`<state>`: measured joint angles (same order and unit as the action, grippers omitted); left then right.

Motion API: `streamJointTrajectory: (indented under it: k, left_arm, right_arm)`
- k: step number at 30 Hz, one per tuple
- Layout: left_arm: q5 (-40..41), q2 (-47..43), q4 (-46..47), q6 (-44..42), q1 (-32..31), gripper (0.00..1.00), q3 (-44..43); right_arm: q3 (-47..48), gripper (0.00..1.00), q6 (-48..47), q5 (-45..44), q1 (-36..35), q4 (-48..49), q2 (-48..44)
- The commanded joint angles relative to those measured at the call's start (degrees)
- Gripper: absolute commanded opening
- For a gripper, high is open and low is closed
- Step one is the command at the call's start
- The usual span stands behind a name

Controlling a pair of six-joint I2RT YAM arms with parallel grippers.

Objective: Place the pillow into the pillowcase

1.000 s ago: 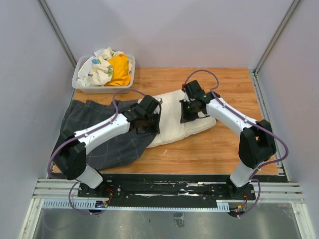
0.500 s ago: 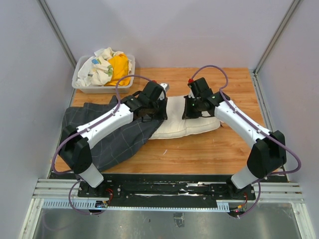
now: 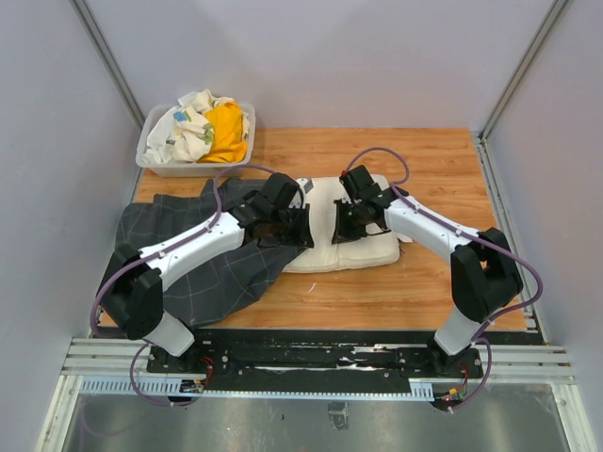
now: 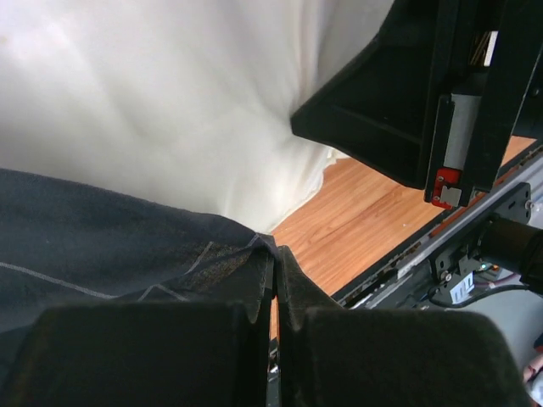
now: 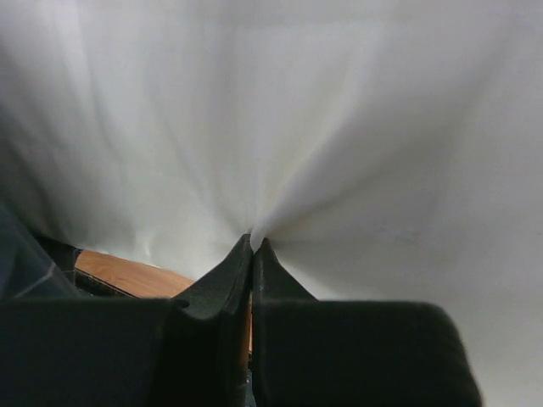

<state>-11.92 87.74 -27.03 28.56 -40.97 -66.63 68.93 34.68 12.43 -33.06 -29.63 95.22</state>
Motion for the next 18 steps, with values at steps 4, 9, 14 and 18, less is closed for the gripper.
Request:
streamJointTrajectory:
  k: [4,9,14,18]
  left_arm:
    - [-5.2,-3.9,6.2,2.6,-0.2,0.0,6.2]
    - [-8.3,-4.4,11.4,6.1,-2.4,0.0,9.4]
    - [-8.2,-0.4,11.1,6.2,-6.2,0.0,5.1]
    - [-7.5,0.4,10.0,5.0,-6.1,0.0,0.4]
  right_arm:
    - [3.6,0.01,1.9,3.5,-2.4,4.5,1.8]
    - [3.6,0.01,2.3,3.9,-2.5,5.2,2.6]
    - [6.9,0.01,1.8,3.8,-2.6,4.1,3.5]
    - [9.1,0.01,1.4,3.6,-2.5,3.2,3.3]
